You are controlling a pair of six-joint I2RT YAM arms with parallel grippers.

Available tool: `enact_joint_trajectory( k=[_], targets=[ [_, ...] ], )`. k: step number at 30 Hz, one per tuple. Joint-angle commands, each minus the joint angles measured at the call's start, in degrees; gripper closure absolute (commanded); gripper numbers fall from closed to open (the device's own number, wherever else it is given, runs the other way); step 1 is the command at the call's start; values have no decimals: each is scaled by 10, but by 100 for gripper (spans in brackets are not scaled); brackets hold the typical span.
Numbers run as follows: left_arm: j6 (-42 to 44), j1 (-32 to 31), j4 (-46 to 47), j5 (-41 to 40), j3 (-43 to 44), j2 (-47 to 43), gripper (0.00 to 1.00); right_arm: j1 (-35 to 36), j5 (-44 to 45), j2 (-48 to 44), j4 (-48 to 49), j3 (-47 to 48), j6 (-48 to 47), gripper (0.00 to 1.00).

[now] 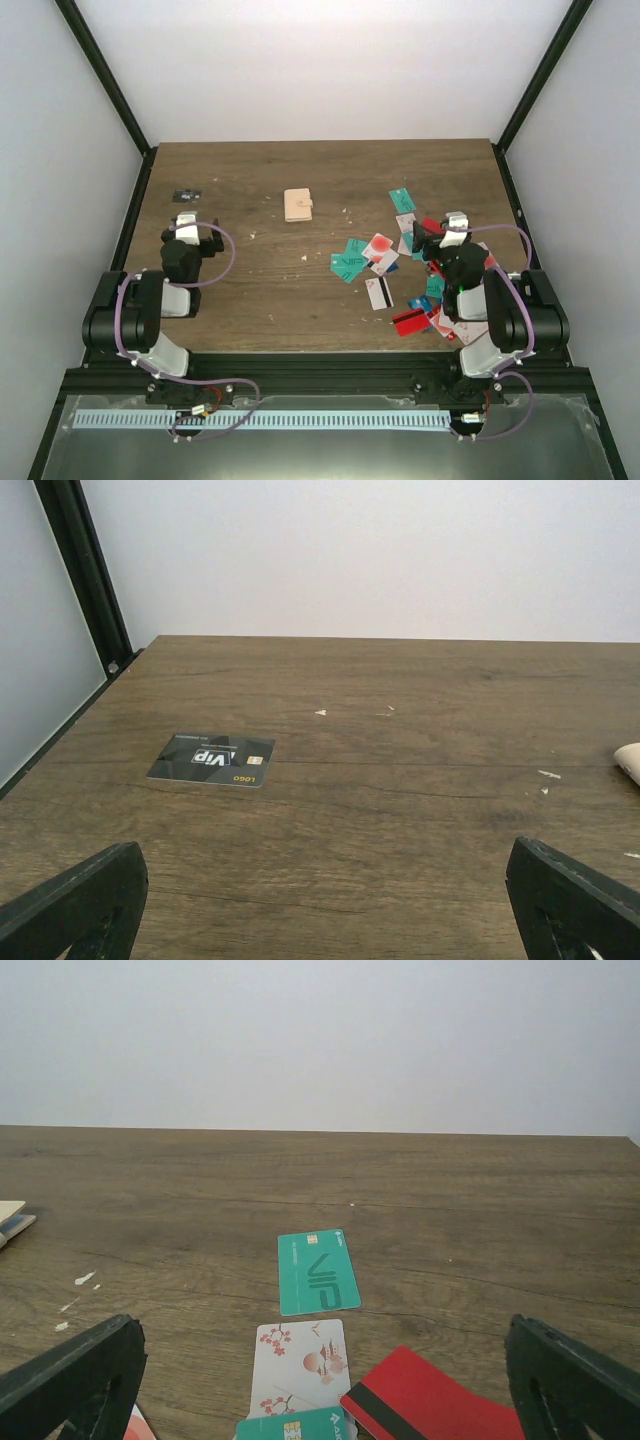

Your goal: Put the credit cards into the card holder

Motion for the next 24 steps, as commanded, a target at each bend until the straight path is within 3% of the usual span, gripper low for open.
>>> enact_joint_trajectory(
  k=[1, 13, 15, 19, 24],
  targets=[
    [4, 2, 22, 5, 3, -1, 0, 0, 5, -3, 21, 0, 0, 0],
    [10, -6, 8, -11, 7, -8, 0, 0, 5, -2, 21, 1, 0, 0],
    [9, -18, -64, -59, 38, -25, 0, 0, 5, -1, 20, 2, 0, 0],
    [-16, -34, -321, -143, 180, -39, 0, 0, 13, -17, 2, 7, -1, 0],
    [-60, -36, -453, -97, 293, -49, 0, 0, 24, -81, -125, 48, 13, 0]
  ],
)
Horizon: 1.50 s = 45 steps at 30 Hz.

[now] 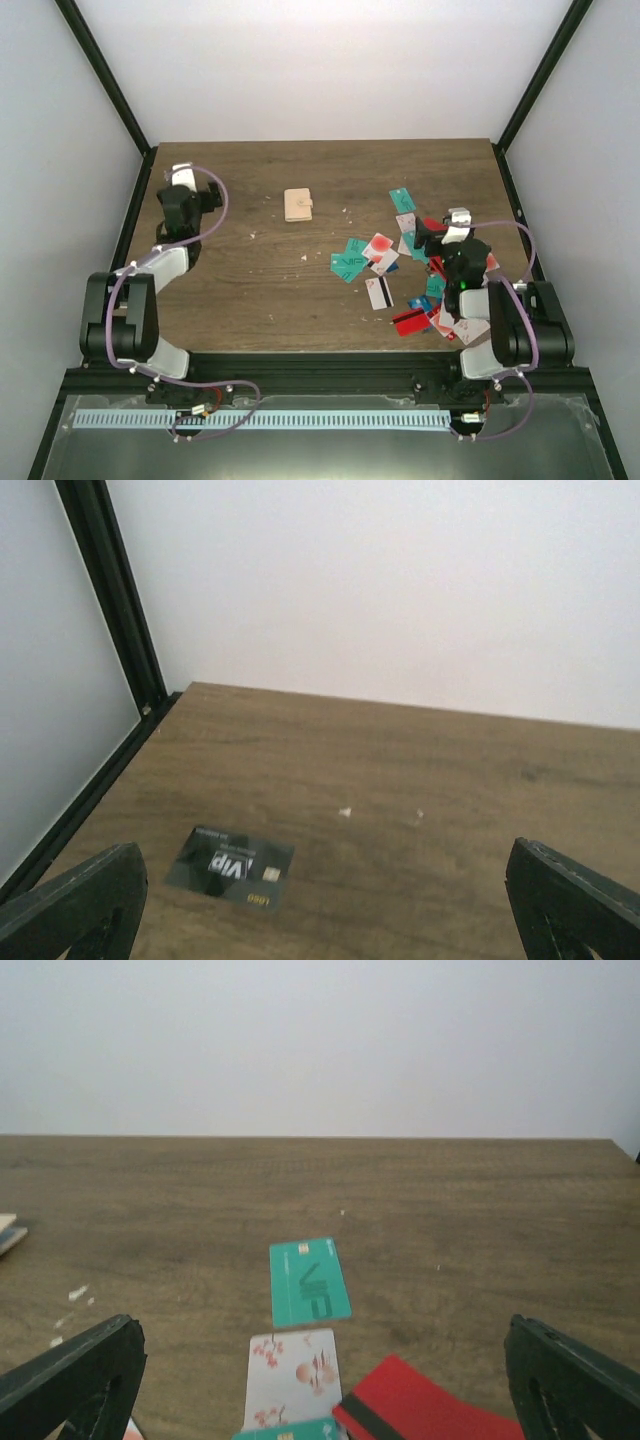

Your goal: Put the credit cards into the card holder

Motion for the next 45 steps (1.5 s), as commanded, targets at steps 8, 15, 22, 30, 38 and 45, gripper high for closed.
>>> enact_joint_trajectory(
  k=[8, 15, 22, 30, 38, 45],
  targets=[
    [-93, -3, -384, 45, 258, -42, 0, 0, 5, -147, -270, 147, 21, 0],
    [-198, 16, -483, 76, 331, -54, 0, -1, 22, -117, -547, 349, 187, 0],
    [-233, 17, -585, 266, 412, 52, 0, -2, -120, -23, -677, 433, 244, 0],
    [-274, -33, -572, 382, 430, 191, 10, 1, -255, 62, -794, 508, 257, 0],
    [-304, -78, -577, 453, 489, 324, 27, 5, -286, 62, -867, 496, 273, 0],
    [-317, -95, -602, 439, 484, 364, 46, 28, -272, 42, -919, 492, 294, 0]
  ],
)
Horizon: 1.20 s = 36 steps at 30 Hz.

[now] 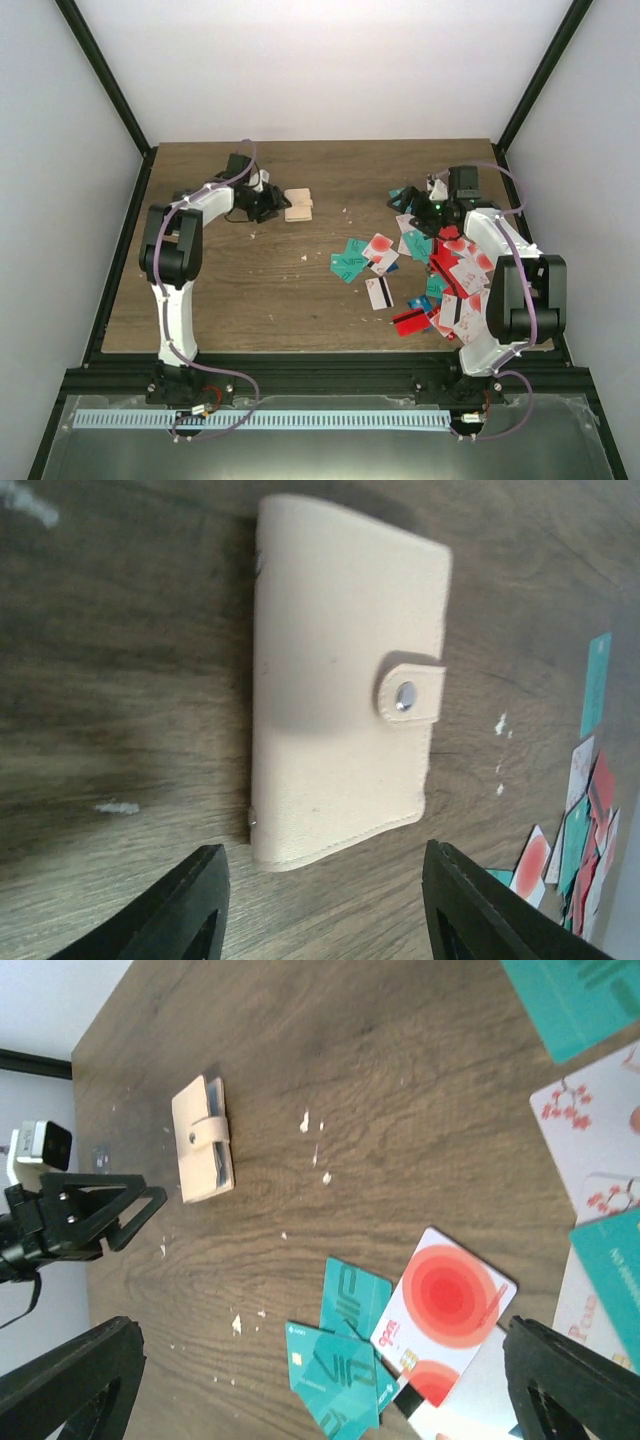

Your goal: Put the credit cards into the card holder

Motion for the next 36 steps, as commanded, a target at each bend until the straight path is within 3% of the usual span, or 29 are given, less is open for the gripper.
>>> enact_joint_trajectory(
  k=[1, 18, 22, 29, 36],
  targets=[
    [-17, -3, -26, -3, 5, 19, 49, 16, -2, -26, -52, 8, 18, 0],
    [-23, -28, 20, 6, 7, 78, 96, 28, 25, -71, -109, 9, 29, 0],
    [-26, -31, 24, -2, -13, 56, 96, 30, 9, -84, -110, -3, 20, 0],
    [-46, -64, 24, -37, -157, -91, 96, 61, -7, -113, -152, -25, 13, 0],
    [-145, -141, 4, -92, -361, -327, 96, 83, -36, -180, -159, -95, 34, 0]
  ],
)
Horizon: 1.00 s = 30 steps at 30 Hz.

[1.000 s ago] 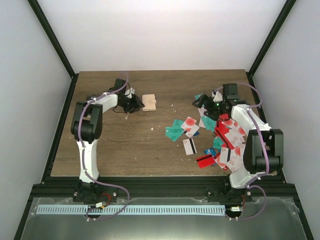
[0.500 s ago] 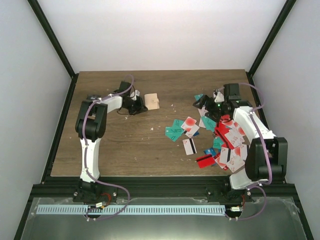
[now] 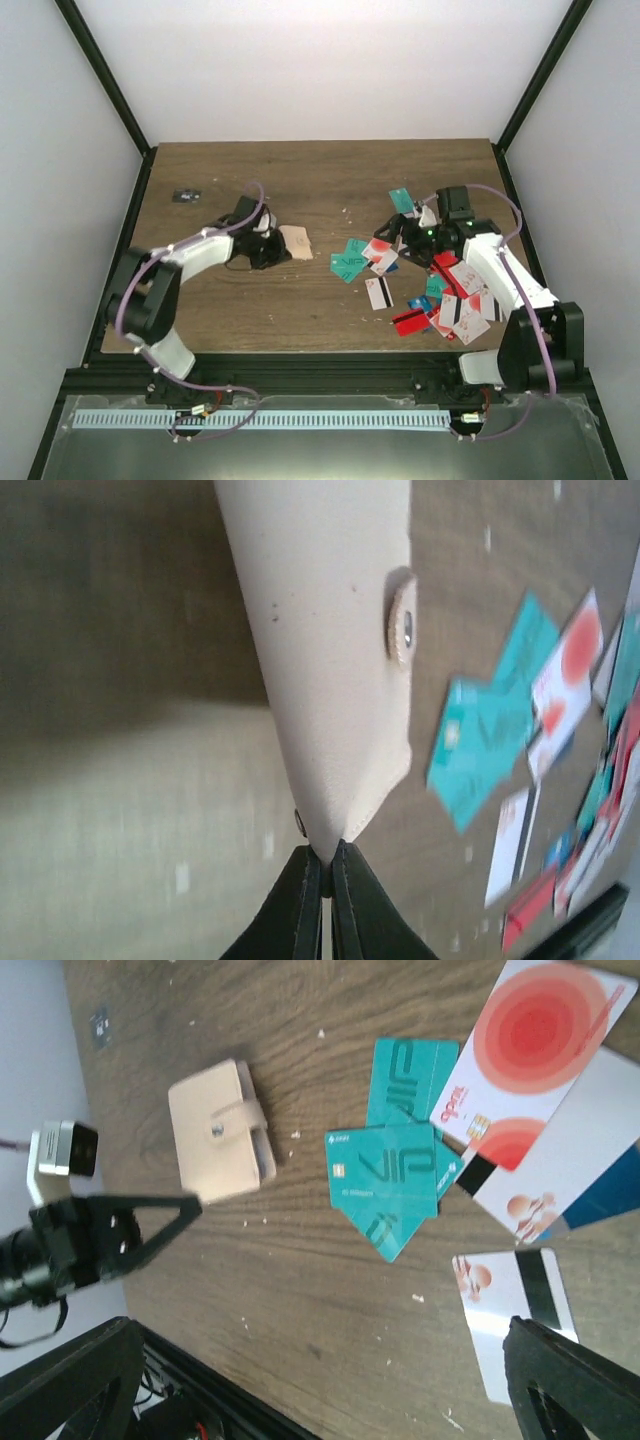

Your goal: Put the credit cards into the card holder

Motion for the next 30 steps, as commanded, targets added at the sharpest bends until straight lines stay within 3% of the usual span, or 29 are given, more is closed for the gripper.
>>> enact_joint_trajectory(
  k=[1, 9, 10, 13, 15, 19, 23, 30],
  targets=[
    [-91, -51, -32, -51, -99, -144, 96, 17, -32, -45, -13, -34, 13, 0],
    [-277, -168, -79, -116, -304, -482, 93, 79, -20, -115, 0, -110, 26, 0],
    [-290, -177, -86, -117, -319, -518, 87, 85, -16, -123, -1, -117, 29, 0],
    [-308, -187, -124, -112, -346, -606, 52, 93, -10, -142, -17, -133, 34, 0],
    [-300, -187, -161, -114, -345, -641, 38, 96, 0, -153, -29, -131, 29, 0],
    [-275, -187, -221, -129, -332, -660, 26, 97, 31, -158, -43, -124, 19, 0],
    [-259, -187, -256, -151, -312, -627, 27, 106, 40, -159, -60, -107, 26, 0],
    [-197, -185, -211, -186, -298, -559, 31, 179, 121, -155, -71, -66, 37, 0]
  ],
)
